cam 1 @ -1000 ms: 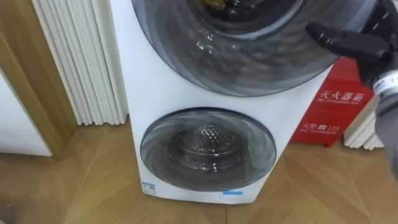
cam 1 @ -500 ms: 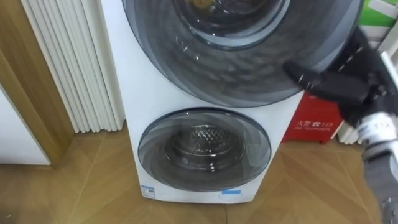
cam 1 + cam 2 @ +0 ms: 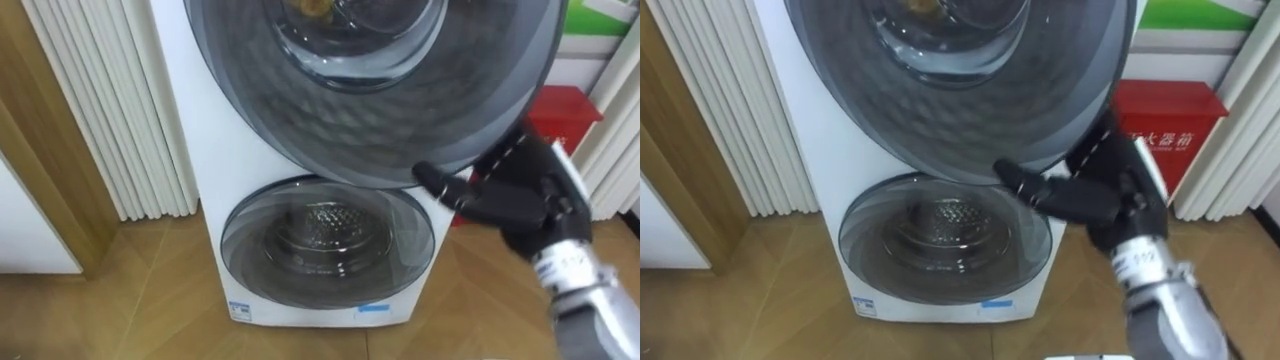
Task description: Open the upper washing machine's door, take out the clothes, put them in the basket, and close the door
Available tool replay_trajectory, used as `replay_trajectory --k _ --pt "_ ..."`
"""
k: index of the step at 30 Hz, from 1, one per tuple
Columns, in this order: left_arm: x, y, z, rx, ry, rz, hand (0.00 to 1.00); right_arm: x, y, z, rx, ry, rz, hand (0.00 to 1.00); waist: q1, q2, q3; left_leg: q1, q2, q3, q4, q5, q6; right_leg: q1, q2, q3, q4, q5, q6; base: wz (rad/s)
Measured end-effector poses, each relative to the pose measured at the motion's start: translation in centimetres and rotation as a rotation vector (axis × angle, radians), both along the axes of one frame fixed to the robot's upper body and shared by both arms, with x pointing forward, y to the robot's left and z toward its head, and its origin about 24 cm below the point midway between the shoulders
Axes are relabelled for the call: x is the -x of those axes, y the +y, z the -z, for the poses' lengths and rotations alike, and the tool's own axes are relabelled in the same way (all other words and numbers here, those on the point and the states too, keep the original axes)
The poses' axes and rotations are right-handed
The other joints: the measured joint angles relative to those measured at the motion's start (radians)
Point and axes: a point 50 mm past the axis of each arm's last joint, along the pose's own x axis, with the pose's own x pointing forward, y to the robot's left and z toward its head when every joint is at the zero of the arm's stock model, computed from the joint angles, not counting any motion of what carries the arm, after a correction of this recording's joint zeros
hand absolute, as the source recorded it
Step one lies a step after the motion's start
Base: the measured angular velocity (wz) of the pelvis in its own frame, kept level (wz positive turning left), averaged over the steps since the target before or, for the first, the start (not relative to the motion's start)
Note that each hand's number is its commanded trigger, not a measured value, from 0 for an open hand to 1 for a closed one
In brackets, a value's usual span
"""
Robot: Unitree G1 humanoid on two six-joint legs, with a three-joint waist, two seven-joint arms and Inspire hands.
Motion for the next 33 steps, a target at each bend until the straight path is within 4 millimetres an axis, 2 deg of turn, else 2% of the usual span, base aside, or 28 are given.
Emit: replay_trajectory --k 9,17,20,24,31,33 --pt "0.0 -0.2 -0.1 0.004 -0.035 0.008 0.00 1.0 1.0 -1.0 -0.066 -0.048 -0.041 0.00 -0.003 0.002 0.0003 -0.010 0.001 0.012 0.001 0.000 0.000 -0.017 0.000 0.010 0.001 0.000 0.000 -0.03" --pt "-0.1 -0.2 -0.1 0.014 -0.046 0.023 0.00 1.4 1.6 -2.0 -0.053 -0.104 -0.114 0.00 -0.002 0.003 0.0010 -0.008 0.004 0.022 -0.002 0.000 0.000 -0.028 0.005 0.033 0.003 0.000 0.000 -0.06" --pt "-0.3 -0.1 -0.1 0.010 -0.048 0.044 0.00 1.8 2.5 -3.2 -0.025 -0.159 -0.171 0.00 0.002 0.003 0.0013 -0.009 0.008 0.030 -0.003 0.000 -0.001 -0.034 0.009 0.038 0.003 0.001 -0.002 -0.07" --pt "-0.9 0.0 -0.2 0.006 -0.048 0.071 0.00 2.7 4.6 -4.8 0.007 -0.250 -0.312 0.00 0.009 0.000 0.0031 -0.008 0.010 0.029 -0.003 -0.001 -0.003 -0.033 0.011 0.037 0.001 0.001 -0.002 0.00" --pt "-1.7 0.5 -0.4 0.003 -0.051 0.122 0.00 3.6 6.6 -4.6 0.012 -0.263 -0.457 0.00 0.013 -0.011 0.0078 -0.011 0.018 0.031 -0.006 0.000 -0.008 -0.036 0.019 0.047 0.002 0.007 -0.012 -0.07" --pt "-1.7 0.8 -0.5 -0.003 -0.050 0.125 0.00 3.7 7.0 -4.7 0.040 -0.274 -0.484 0.00 0.016 -0.018 0.0056 -0.017 0.022 0.031 -0.005 0.002 -0.012 -0.041 0.023 0.047 0.002 0.009 -0.015 0.00"
